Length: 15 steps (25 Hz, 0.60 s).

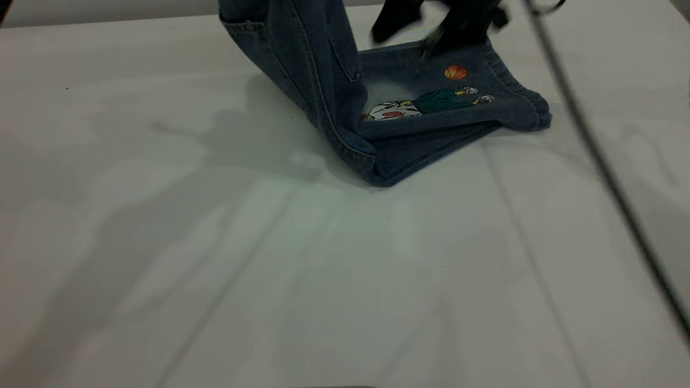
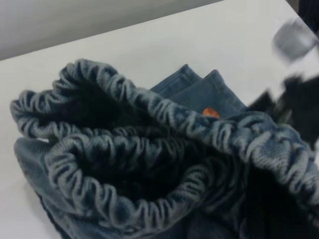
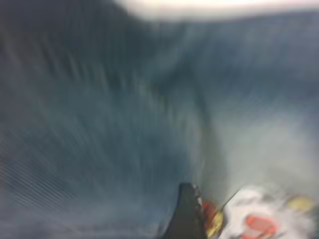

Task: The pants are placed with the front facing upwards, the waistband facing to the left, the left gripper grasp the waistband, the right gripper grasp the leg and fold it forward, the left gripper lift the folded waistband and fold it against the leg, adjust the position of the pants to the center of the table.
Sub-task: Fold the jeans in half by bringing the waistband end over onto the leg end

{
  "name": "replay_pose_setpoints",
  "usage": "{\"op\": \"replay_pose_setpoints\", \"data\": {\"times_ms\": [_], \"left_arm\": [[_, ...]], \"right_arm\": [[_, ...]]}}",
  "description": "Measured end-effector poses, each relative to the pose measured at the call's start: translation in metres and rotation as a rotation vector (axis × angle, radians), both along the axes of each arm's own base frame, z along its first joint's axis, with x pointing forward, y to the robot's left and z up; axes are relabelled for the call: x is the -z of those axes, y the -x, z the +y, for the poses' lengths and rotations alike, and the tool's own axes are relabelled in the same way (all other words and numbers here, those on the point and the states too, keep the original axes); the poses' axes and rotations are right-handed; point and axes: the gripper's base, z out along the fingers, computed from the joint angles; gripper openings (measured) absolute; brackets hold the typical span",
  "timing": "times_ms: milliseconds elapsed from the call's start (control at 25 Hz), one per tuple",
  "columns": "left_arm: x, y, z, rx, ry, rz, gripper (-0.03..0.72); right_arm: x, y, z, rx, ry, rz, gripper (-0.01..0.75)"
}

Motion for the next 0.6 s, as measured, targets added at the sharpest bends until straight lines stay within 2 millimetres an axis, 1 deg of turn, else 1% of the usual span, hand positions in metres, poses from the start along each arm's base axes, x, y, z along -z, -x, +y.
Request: {"op": "replay_pose_setpoints", "data": {"times_ms": [80,200,240,320,400,560,600], "left_arm": [[0.004,-0.001,-0.003,0.0,-0.003,0.003,0.069],[0.019,-0.007,-0.01,0.002,-0.016,0.03,0.069],[0.023,-0.01,-0.014,0.005,-0.018,0.037,0.069],[0.035,-0.021,-0.023,0.018,-0.025,0.052,0.069],[0.044,-0.032,-0.035,0.032,-0.027,0.058,0.069],[0.065,-0.056,-0.06,0.063,-0.024,0.071,0.069],[0.073,-0.063,-0.068,0.071,-0.02,0.079,0.069]], "right_arm": [[-0.032,-0.003,-0.018,0.038,-0.01,-0.066,0.53],[-0.075,-0.002,-0.041,0.082,-0.022,-0.154,0.53],[-0.088,-0.001,-0.045,0.089,-0.025,-0.179,0.53],[-0.109,0.004,-0.049,0.088,-0.026,-0.222,0.53],[-0.125,0.009,-0.05,0.08,-0.021,-0.259,0.53],[-0.146,0.016,-0.049,0.07,-0.022,-0.301,0.53],[-0.15,0.017,-0.05,0.07,-0.022,-0.31,0.53]]}}
